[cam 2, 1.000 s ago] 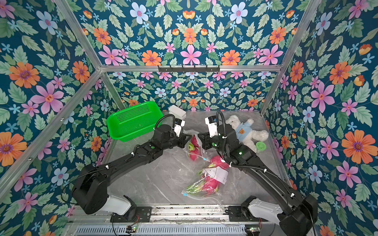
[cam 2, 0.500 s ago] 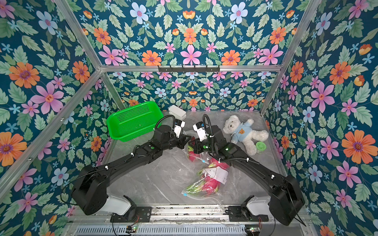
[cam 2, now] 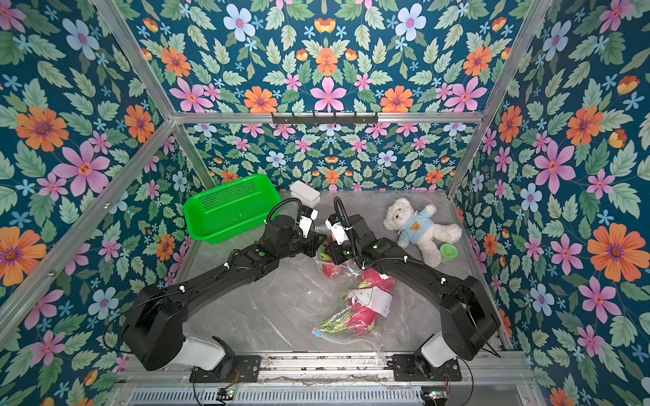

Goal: Open the zip-top bag and take out the dragon fruit
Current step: Pick up the dragon fruit from the zipper food storage bag.

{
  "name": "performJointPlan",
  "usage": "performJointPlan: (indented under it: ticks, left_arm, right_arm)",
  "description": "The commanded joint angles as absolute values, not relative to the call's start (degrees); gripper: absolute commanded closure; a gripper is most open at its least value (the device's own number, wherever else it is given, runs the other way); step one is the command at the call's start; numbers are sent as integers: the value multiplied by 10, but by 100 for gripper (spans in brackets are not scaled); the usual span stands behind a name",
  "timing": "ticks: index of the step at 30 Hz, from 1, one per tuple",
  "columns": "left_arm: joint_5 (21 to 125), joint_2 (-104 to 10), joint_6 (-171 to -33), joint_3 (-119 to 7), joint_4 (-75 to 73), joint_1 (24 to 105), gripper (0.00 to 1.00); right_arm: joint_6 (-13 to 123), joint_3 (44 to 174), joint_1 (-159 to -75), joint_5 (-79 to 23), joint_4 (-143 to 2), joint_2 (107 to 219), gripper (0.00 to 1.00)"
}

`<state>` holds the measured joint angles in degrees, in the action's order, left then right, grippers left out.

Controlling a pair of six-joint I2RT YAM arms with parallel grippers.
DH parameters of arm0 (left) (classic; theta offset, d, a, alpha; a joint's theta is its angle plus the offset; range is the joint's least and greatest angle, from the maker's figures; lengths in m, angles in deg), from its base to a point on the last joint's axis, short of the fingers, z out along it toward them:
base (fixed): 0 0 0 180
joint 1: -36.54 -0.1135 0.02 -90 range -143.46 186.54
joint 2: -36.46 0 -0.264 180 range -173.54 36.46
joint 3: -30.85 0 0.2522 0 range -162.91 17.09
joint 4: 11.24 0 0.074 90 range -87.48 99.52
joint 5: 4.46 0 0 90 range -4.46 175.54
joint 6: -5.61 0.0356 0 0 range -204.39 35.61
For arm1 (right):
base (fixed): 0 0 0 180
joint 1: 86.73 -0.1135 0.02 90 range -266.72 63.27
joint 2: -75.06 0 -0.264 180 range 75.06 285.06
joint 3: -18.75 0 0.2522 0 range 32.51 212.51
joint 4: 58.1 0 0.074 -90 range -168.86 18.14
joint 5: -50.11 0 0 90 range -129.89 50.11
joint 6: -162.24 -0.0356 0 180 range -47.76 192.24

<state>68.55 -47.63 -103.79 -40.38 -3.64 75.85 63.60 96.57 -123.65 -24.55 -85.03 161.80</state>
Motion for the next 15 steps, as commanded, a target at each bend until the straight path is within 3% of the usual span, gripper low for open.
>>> performJointPlan:
  ticks: [1,9,15]
  left_arm:
    - [693,-478,-1027,-410,-39,757,100]
    - [704,-465,-1025,-408,-30,757,100]
    - [685,-462,-1038,-407,-34,757,100]
  right_arm:
    - [683,965,-1237,-233,-888,1609,73]
    - [707,957,-1239,-194,-884,1609,62]
    - [717,967,-1253,-242,-833,1643,53]
